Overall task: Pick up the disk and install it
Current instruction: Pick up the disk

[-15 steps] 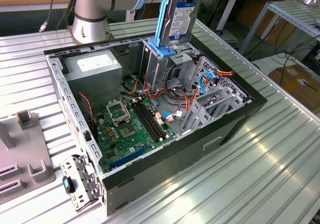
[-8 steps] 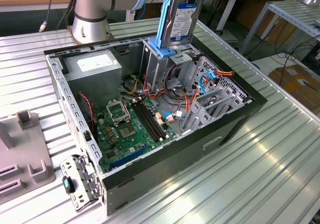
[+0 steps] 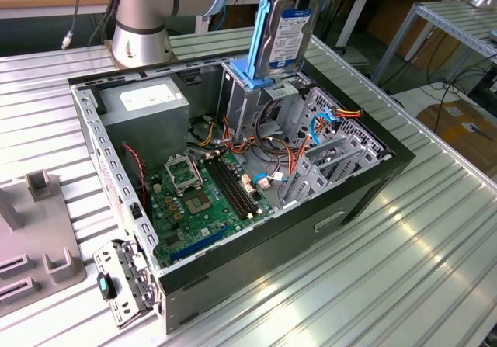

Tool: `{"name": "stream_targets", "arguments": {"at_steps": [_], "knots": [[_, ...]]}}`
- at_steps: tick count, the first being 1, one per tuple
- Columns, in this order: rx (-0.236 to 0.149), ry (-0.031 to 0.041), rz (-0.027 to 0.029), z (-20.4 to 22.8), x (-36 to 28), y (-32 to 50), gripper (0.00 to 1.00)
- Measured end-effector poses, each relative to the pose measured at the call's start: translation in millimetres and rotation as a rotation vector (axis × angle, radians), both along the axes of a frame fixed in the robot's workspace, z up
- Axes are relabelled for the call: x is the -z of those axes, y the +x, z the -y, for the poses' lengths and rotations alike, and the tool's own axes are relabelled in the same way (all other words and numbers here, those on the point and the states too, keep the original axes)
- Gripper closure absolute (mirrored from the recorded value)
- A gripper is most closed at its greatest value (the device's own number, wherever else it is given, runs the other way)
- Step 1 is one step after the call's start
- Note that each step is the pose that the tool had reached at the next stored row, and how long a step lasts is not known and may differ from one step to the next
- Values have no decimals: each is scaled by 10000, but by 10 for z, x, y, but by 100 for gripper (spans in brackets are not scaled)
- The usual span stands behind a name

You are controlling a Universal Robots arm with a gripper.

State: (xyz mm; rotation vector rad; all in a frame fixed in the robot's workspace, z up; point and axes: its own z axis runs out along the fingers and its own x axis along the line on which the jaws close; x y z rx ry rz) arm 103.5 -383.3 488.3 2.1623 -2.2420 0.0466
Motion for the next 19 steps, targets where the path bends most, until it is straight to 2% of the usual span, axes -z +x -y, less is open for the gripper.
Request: {"name": "stream_targets", "arguments": {"at_steps": [7, 14, 16, 19], "knots": [[0, -4, 0, 117, 0, 1, 65], [0, -5, 0, 280, 0, 1, 65], [1, -7, 0, 304, 0, 1, 65], [0, -13, 0, 305, -1, 1, 65]]}}
